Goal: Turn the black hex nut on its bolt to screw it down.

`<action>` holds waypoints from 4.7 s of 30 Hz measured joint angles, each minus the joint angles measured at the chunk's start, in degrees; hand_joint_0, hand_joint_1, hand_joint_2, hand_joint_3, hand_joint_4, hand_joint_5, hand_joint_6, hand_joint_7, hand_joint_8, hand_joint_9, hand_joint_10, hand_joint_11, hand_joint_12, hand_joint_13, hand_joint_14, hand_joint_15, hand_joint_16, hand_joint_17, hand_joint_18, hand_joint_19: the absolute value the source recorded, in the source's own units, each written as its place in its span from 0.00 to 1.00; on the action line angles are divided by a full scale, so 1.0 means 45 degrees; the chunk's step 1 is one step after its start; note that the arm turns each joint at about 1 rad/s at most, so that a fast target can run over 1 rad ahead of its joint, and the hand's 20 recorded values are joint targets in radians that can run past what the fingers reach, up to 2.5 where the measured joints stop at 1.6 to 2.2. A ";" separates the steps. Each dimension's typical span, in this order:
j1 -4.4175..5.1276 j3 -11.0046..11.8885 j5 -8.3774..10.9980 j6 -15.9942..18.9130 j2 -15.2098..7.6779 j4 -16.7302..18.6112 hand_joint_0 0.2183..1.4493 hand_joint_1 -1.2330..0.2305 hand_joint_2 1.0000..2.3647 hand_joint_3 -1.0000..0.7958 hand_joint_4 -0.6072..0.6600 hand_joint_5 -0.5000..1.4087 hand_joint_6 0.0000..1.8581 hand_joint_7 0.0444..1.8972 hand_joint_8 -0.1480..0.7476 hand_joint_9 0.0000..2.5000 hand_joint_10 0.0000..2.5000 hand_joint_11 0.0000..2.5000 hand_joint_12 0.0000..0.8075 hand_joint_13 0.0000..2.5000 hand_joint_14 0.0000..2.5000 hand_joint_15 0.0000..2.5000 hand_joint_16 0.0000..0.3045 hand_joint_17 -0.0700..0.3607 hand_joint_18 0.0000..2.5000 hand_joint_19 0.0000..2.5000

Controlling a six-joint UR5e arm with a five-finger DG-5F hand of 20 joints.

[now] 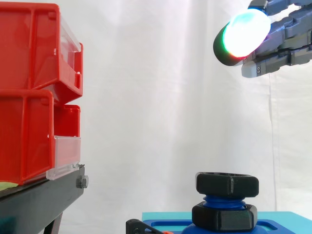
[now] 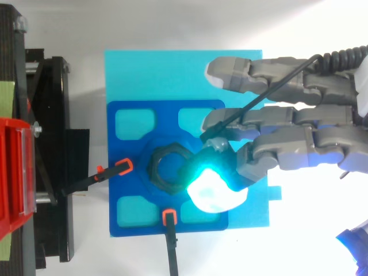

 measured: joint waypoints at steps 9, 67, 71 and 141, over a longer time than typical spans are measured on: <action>0.0000 0.0000 0.0000 -0.0001 0.0000 0.0000 0.26 0.54 0.00 0.28 0.63 0.15 0.27 0.36 0.44 0.14 0.00 0.00 0.43 0.00 0.00 0.00 0.18 0.44 0.00 0.10; 0.0844 0.2531 0.0004 -0.4949 -0.2850 0.1267 0.27 0.54 0.00 0.28 0.64 0.16 0.27 0.36 0.46 0.17 0.00 0.00 0.44 0.03 0.00 0.00 0.17 0.43 0.04 0.10; 0.0934 0.2765 -0.0066 -0.5133 -0.3286 0.1329 0.27 0.54 0.00 0.28 0.64 0.17 0.27 0.36 0.46 0.17 0.00 0.00 0.44 0.03 0.00 0.00 0.17 0.43 0.05 0.10; -0.0345 0.3456 -0.3338 -0.7426 -0.4391 0.0611 0.27 0.59 0.00 0.28 0.49 0.24 0.27 0.69 0.45 0.28 0.00 0.00 0.41 0.10 0.00 0.00 0.15 0.40 0.11 0.10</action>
